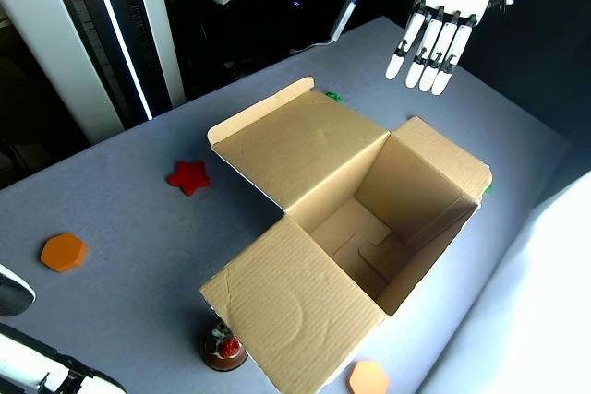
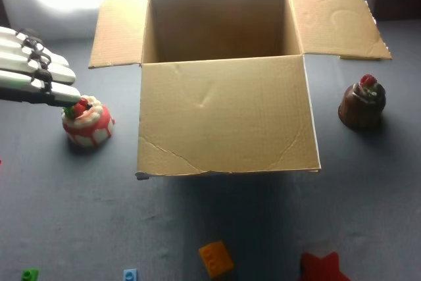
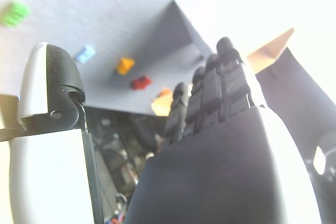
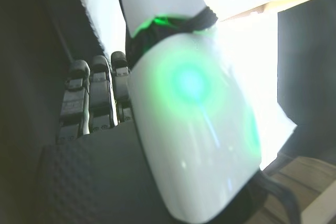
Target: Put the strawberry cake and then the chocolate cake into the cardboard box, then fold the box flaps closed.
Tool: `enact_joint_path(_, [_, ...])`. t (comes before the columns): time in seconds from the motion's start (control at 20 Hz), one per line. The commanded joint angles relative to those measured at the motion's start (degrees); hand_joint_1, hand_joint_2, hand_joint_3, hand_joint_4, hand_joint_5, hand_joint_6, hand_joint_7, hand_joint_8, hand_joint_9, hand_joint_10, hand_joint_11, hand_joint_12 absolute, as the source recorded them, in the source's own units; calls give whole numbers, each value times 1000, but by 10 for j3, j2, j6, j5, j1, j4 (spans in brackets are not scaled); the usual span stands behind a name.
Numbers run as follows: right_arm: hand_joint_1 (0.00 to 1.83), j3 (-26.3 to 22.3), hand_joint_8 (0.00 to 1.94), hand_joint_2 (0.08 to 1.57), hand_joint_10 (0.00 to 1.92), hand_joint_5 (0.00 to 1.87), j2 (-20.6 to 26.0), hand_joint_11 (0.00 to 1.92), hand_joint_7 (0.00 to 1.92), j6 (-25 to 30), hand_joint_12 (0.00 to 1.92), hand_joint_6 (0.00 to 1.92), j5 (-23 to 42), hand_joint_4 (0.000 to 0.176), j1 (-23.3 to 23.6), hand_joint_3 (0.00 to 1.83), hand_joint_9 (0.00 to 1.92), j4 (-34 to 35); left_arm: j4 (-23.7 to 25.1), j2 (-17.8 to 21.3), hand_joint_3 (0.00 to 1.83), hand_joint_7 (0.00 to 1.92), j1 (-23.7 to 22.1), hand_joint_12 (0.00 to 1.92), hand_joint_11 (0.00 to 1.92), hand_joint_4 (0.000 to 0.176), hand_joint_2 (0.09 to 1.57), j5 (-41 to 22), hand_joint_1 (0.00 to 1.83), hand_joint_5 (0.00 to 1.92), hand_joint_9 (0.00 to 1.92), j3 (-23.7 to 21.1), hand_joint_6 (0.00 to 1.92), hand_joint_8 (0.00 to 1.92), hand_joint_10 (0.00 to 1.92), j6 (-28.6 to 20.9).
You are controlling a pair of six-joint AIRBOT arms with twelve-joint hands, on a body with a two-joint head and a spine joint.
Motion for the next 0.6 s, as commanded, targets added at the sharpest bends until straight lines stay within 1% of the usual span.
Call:
enact_joint_path(0.0, [1297, 3, 0, 1001, 0, 0, 9, 0, 0, -8, 0, 0, 60, 83, 4, 0, 0, 1, -48, 5, 0, 0, 5, 436, 0, 49, 979, 14, 1206, 22, 33, 1, 7, 0, 10, 8])
enact_joint_path(0.05, [1301, 3, 0, 1016, 0, 0, 9, 0, 0, -27, 0, 0, 69, 76, 4, 2, 0, 1, -62, 4, 0, 9, 19, 460, 0, 47, 967, 18, 1204, 9, 43, 1, 1, 2, 11, 14])
enact_joint_path(0.1, [1274, 3, 0, 1021, 0, 0, 9, 0, 0, -61, 0, 0, 87, 73, 3, 5, 0, 1, -73, 3, 0, 9, 30, 464, 0, 46, 970, 22, 1192, 1, 46, 1, 0, 1, 11, 18])
enact_joint_path(0.15, [1262, 3, 0, 1016, 0, 0, 10, 0, 0, -103, 0, 0, 113, 73, 1, 2, 0, 1, -79, 1, 0, 11, 43, 480, 0, 49, 967, 28, 1198, 0, 55, 0, 0, 1, 11, 23])
enact_joint_path(0.2, [1243, 3, 0, 1022, 0, 0, 10, 0, 0, -129, 0, 0, 136, 80, 0, 5, 0, 1, -84, -1, 3, 8, 52, 421, 0, 54, 980, 32, 1200, 3, 54, 0, 1, 0, 7, 27])
enact_joint_path(0.25, [1216, 3, 0, 1026, 0, 0, 11, 0, 0, -141, 0, 0, 152, 77, -3, 7, 0, 1, -87, -3, 1, 40, 61, 436, 0, 61, 976, 33, 1212, 31, 77, 2, 7, 7, 12, 39])
enact_joint_path(0.3, [1186, 2, 0, 1037, 0, 0, 11, 6, 0, -154, 3, 0, 160, 73, -4, 12, 0, 1, -97, -10, 5, 40, 74, 420, 0, 63, 988, 35, 1192, 9, 76, 8, 1, 3, 8, 51])
enact_joint_path(0.35, [1206, 2, 0, 1041, 0, 0, 11, 5, 0, -177, 3, 0, 168, 70, -5, 13, 0, 8, -109, -18, 4, 13, 84, 367, 0, 65, 991, 35, 1187, 1, 45, 16, 0, 1, 3, 61])
enact_joint_path(0.4, [1228, -1, 0, 1030, 0, 0, 11, 18, 0, -262, 10, 0, 185, 74, -8, 8, 0, 77, -119, -26, 4, 15, 95, 416, 0, 68, 995, 35, 1201, 0, 53, 24, 0, 2, 6, 71])
enact_joint_path(0.45, [1234, -4, 0, 1026, 0, 0, 11, 3, 0, -326, 5, 0, 200, 75, -13, 6, 0, 124, -126, -33, 4, 27, 102, 482, 0, 67, 998, 35, 1212, 0, 62, 32, 0, 4, 7, 77])
enact_joint_path(0.5, [1238, -6, 0, 1009, 0, 0, 11, 11, 0, -354, 9, 0, 212, 81, -18, 0, 0, 141, -138, -42, 2, 26, 115, 461, 0, 60, 996, 35, 1221, 0, 64, 42, 0, 2, 6, 84])
enact_joint_path(0.55, [1227, -8, 0, 1007, 0, 0, 11, 1, 0, -354, 3, 0, 211, 78, -19, 0, 0, 156, -151, -51, 4, 32, 134, 513, 0, 49, 1002, 38, 1209, 8, 72, 50, 2, 2, 7, 96])
